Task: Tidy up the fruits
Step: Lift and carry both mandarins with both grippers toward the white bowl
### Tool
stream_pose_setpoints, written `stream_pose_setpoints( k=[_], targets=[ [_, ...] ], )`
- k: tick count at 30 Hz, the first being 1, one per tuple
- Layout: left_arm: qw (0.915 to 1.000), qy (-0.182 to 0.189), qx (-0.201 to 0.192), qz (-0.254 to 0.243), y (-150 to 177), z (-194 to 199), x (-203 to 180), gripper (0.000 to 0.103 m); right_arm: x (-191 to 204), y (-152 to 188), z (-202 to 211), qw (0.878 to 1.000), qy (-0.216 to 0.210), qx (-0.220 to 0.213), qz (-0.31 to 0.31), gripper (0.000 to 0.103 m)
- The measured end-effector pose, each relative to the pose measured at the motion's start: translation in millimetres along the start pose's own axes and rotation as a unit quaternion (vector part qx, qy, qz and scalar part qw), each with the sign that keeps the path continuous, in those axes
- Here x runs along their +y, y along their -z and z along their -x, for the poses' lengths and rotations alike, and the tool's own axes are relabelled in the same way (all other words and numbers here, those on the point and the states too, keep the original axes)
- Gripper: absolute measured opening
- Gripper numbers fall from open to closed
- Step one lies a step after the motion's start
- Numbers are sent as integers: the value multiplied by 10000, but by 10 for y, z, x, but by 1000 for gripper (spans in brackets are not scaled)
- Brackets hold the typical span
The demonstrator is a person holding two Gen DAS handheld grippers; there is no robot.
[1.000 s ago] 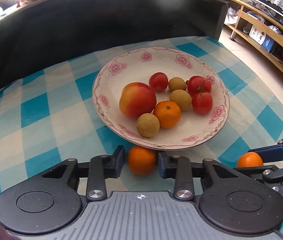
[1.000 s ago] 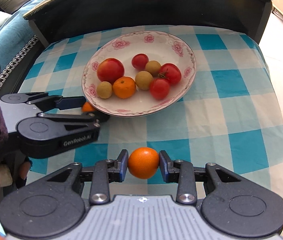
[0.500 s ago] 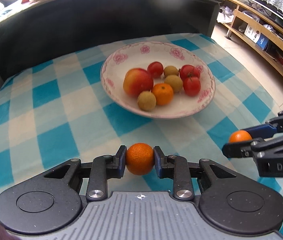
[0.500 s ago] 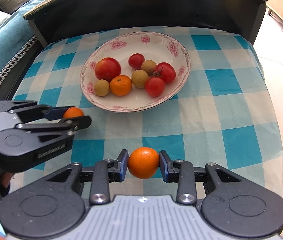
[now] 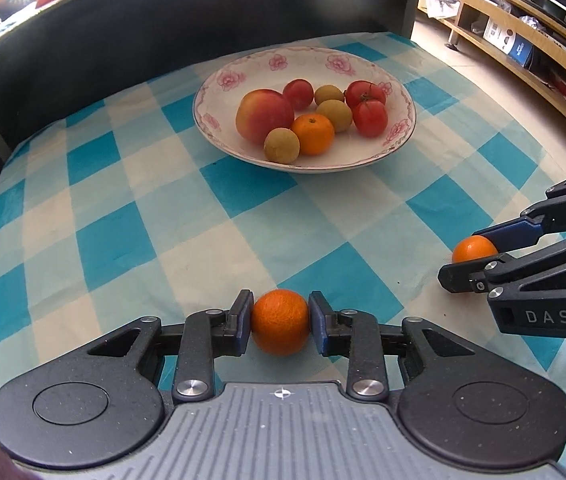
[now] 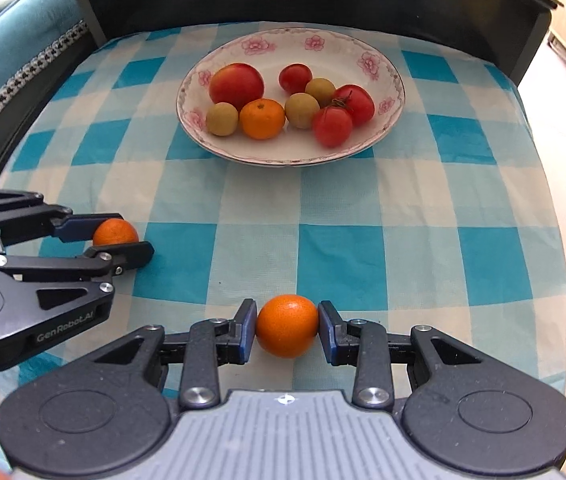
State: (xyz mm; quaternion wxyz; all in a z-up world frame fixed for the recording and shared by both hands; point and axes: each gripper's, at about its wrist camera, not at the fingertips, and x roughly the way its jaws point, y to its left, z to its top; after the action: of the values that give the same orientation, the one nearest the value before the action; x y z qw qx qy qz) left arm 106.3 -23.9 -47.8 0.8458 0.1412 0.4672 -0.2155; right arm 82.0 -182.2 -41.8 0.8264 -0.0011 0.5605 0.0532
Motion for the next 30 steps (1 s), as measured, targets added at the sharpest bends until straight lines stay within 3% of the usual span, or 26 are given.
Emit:
stream_pose_setpoints(
  k=[17, 23, 30],
  targets=[
    [9999, -82, -22, -108, 118, 84, -38, 46, -32, 88, 38, 10000, 7, -28, -35, 35],
    [9998, -61, 23, -208, 121, 104, -90, 37, -3, 112, 49, 10000, 88, -18, 12, 35],
    [9997, -35, 47, -228, 124, 121, -110, 36, 27, 146, 75, 9998, 162, -27, 67, 34]
  ],
)
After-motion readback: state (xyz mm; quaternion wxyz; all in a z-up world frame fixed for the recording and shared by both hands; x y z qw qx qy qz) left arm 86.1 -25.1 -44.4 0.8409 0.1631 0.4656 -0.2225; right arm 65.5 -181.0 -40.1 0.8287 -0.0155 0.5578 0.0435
